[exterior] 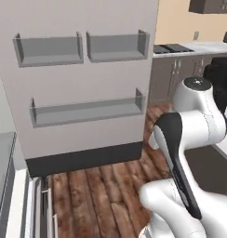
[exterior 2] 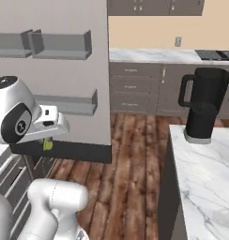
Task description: Grab the garlic and lemon wedge from the fridge, place them in the blender, close the lid, and turn on the blender to create a marinade.
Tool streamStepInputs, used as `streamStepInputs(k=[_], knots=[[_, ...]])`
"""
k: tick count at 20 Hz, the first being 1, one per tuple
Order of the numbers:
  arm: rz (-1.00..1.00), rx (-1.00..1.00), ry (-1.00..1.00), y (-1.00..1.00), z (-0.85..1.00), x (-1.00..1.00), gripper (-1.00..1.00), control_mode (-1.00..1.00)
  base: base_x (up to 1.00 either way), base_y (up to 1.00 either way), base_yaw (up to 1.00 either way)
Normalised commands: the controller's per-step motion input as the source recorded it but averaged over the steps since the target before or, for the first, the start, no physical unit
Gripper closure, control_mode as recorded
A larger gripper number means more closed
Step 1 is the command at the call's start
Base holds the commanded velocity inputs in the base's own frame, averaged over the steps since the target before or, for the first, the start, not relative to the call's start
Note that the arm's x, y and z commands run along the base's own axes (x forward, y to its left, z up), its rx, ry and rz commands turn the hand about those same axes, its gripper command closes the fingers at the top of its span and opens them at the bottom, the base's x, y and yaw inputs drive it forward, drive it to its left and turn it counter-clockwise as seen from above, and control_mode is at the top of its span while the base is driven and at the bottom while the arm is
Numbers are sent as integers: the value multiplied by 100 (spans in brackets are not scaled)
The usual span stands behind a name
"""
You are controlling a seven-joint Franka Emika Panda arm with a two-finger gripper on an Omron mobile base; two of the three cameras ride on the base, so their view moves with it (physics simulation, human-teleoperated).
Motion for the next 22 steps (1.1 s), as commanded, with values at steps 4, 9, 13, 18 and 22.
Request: streamStepInputs(k=[4,9,13,18,22], knots=[[0,0,0,0,0,0,100,100,36,-65,-30],[0,0,0,0,0,0,100,100,50,-47,-26],[-7,3,4,-19,31,47,100,-100,33,-11,-11],[-11,11,3,-79,69,97,100,-100,0,0,0],[-22,8,-14,-70,37,73,100,-100,0,0,0]])
